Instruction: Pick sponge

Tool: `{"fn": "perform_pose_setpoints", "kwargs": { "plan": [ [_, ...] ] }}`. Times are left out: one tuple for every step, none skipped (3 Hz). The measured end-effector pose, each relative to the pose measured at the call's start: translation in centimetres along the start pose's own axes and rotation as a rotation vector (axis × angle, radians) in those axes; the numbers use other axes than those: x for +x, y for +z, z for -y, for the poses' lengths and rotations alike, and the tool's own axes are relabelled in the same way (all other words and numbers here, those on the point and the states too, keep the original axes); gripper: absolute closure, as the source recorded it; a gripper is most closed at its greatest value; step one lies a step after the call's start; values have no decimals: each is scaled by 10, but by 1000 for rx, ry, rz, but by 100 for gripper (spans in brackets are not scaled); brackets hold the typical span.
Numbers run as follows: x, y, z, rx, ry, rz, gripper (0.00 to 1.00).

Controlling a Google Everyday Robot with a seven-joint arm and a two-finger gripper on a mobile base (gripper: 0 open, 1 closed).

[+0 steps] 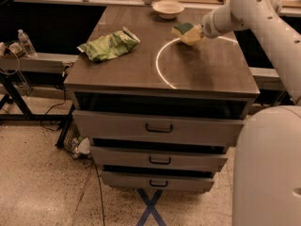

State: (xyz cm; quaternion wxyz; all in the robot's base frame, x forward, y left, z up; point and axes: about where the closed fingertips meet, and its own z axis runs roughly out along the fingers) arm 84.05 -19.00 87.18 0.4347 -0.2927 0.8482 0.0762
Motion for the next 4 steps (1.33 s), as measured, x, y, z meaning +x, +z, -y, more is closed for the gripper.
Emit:
{"fn": "perform_pose_setpoints", "kwargs": {
  "plan": [
    [-32,-27,-13,-63,-91,83,100],
    [-58,-74,-21,-136,-164,182,100],
    [-68,-114,-30,-214,-161,241,100],
    [-68,-114,-30,-214,-161,241,100]
  ]
}}
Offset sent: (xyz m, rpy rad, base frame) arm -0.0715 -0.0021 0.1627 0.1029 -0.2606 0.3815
